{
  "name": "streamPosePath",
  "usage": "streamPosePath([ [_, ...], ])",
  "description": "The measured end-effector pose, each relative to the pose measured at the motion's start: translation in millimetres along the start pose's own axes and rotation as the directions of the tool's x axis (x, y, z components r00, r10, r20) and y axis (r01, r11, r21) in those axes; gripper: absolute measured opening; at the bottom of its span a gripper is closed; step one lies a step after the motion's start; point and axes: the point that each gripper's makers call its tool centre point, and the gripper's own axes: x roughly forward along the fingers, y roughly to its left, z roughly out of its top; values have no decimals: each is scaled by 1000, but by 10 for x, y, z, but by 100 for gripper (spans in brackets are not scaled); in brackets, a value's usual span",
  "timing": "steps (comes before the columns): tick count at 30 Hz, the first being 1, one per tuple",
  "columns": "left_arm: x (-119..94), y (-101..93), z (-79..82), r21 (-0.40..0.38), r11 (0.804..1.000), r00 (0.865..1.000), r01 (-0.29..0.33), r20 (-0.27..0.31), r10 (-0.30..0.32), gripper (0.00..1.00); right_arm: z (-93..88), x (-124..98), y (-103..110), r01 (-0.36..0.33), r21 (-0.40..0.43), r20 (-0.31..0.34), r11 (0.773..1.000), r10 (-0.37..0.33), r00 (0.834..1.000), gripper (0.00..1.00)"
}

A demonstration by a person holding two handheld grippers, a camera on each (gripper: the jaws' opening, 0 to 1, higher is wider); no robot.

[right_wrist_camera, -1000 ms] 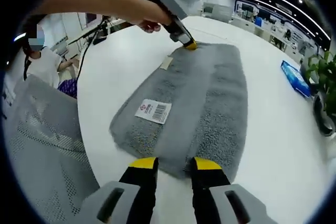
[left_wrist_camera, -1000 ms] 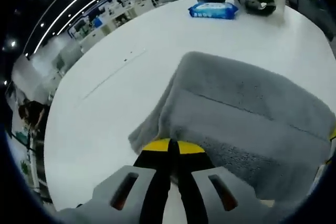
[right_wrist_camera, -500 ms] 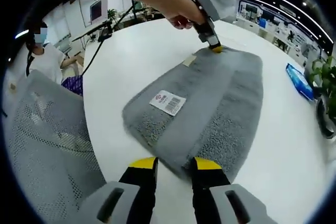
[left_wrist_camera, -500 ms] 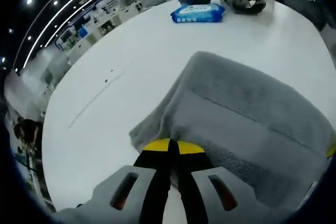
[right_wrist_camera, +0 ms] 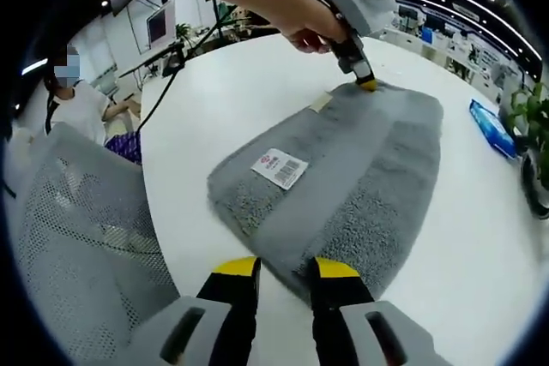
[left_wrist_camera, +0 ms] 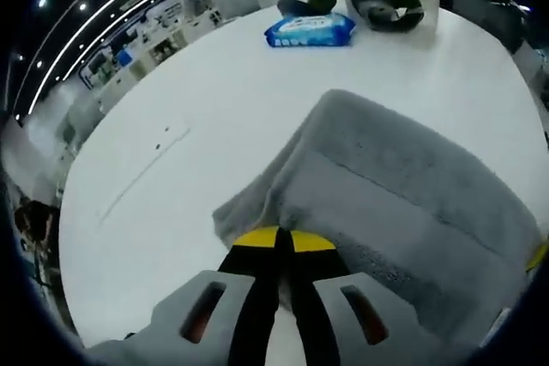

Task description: Open the folded towel by lifting each exposed corner and separating the folded layers until the towel lies flat within the target outline without major curled edges

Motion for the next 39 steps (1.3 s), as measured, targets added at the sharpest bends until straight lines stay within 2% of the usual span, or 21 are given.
streamPosePath([
  [3, -119, 22, 58, 35, 999, 999, -33, 17, 32, 1, 30, -19, -26, 32, -48, 24, 998, -30, 999, 21],
  [5, -205, 30, 96, 25, 999, 998, -42, 43, 41, 1, 65, -34, -24, 33, -73, 42, 997, -30, 999, 23],
  [8, -371, 35, 169, -53, 998, 991, -46, 122, 52, 2, 194, -71, -42, 54, -77, 97, 996, -46, 994, 26],
  [12, -546, 5, 183, -81, 996, 985, -43, 163, 56, 2, 346, -115, 21, 42, -81, 162, 996, -28, 986, 29],
  [15, -723, -64, 195, -134, 991, 979, -20, 201, 47, 2, 425, -145, 92, 40, -124, 200, 992, -15, 980, 32],
  [20, -961, -123, 196, -169, 985, 964, -17, 259, 61, 3, 505, -167, 226, 21, -156, 237, 988, 17, 971, 36],
  [29, -1226, -102, 79, -185, 982, 953, -40, 287, 93, 3, 521, -137, 264, 19, -182, 240, 983, 26, 971, 40],
  [35, -1410, -162, -104, -210, 977, 946, -46, 306, 110, 4, 560, -110, 307, 11, -197, 247, 980, 38, 968, 40],
  [39, -1554, -177, -225, -241, 969, 932, -47, 338, 129, 4, 584, -103, 362, -1, -207, 252, 978, 54, 966, 42],
])
